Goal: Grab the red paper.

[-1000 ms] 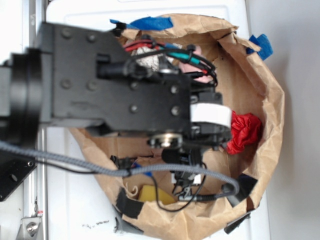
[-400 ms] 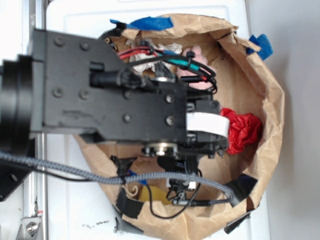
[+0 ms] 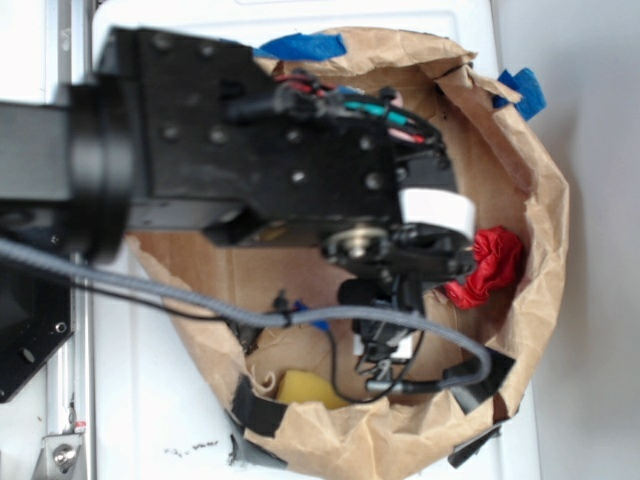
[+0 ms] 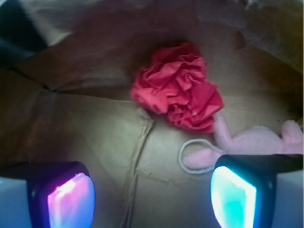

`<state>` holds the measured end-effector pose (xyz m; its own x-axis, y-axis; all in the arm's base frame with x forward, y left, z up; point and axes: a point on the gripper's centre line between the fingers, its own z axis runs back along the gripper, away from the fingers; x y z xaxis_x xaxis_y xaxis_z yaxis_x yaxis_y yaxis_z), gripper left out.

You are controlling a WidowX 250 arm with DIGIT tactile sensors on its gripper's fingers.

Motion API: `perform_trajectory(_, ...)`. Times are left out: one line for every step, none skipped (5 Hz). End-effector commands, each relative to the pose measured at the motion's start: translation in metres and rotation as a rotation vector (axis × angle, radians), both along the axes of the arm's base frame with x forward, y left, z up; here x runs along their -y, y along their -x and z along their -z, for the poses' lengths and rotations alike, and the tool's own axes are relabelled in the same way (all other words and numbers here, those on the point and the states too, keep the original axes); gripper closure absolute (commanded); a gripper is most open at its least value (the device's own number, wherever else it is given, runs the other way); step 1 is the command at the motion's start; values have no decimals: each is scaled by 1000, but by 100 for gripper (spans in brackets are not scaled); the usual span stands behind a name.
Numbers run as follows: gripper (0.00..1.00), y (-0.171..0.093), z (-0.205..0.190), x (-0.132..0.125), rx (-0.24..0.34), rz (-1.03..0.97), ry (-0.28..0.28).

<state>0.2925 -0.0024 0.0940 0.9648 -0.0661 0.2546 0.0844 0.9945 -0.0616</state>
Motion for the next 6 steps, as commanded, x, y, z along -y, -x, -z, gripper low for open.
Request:
perform_trajectory(0,-24,-9,-8,65,-19,-27)
perform_trajectory(0,-30,-8,-5,77,-22,-37)
perform_trajectory(0,-35,-6,-5,87,-24,-44)
perform_trajectory(0,-36,-1,-1,154,15,-131)
perform_trajectory(0,-37,-9,1,199,42,-119)
perform_trajectory(0,-38,-9,3,196,101,-130)
